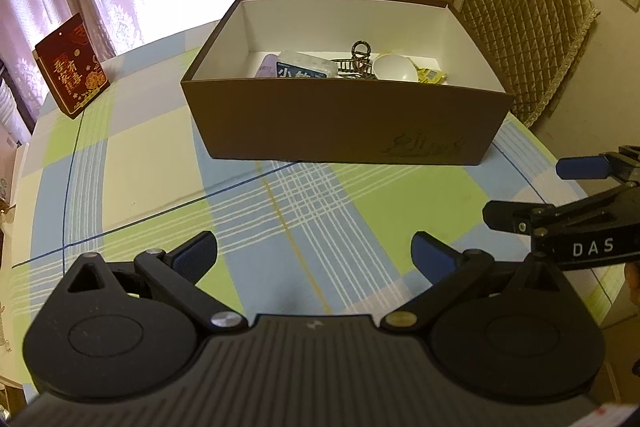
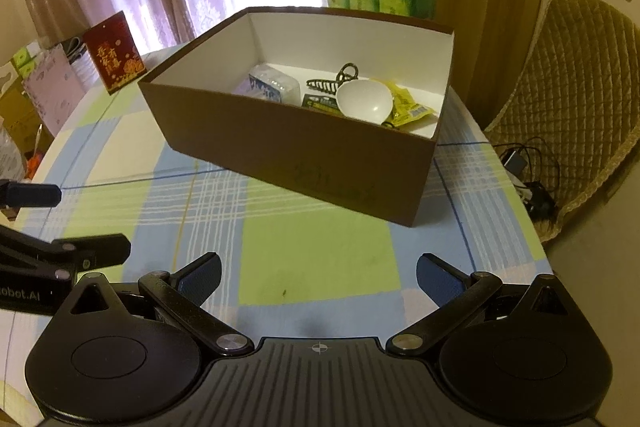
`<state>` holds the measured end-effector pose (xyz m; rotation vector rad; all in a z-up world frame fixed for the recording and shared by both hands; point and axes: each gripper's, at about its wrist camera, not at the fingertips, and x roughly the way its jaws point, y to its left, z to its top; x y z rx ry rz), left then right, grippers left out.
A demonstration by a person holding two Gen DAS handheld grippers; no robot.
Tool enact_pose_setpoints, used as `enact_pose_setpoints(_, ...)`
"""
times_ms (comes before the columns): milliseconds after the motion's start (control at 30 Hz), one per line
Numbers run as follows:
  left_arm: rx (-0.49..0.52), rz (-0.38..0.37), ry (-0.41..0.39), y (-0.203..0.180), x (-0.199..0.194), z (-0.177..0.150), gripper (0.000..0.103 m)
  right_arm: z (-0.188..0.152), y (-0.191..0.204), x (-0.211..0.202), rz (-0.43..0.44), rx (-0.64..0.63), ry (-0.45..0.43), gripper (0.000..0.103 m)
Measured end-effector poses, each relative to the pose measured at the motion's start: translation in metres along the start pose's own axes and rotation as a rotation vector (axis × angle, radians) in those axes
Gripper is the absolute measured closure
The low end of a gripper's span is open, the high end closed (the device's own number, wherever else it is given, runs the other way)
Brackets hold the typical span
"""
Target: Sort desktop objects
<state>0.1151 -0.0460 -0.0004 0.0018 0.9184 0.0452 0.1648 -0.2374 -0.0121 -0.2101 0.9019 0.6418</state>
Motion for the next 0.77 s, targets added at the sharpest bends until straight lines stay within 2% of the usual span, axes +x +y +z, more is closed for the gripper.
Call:
enact_pose_setpoints(367,-0.003,0.018,0.028,0.003,0.011,-0.003,0.001,-0.006,0.001,0.015,0.014,-0.004,0.050,0.002)
enact_pose_setpoints(767,0.001,0.024,0.023,0.005,0.017,0.001,0.001,-0.005,-0.001,0.024,0.024,0.004,0.061,0.002)
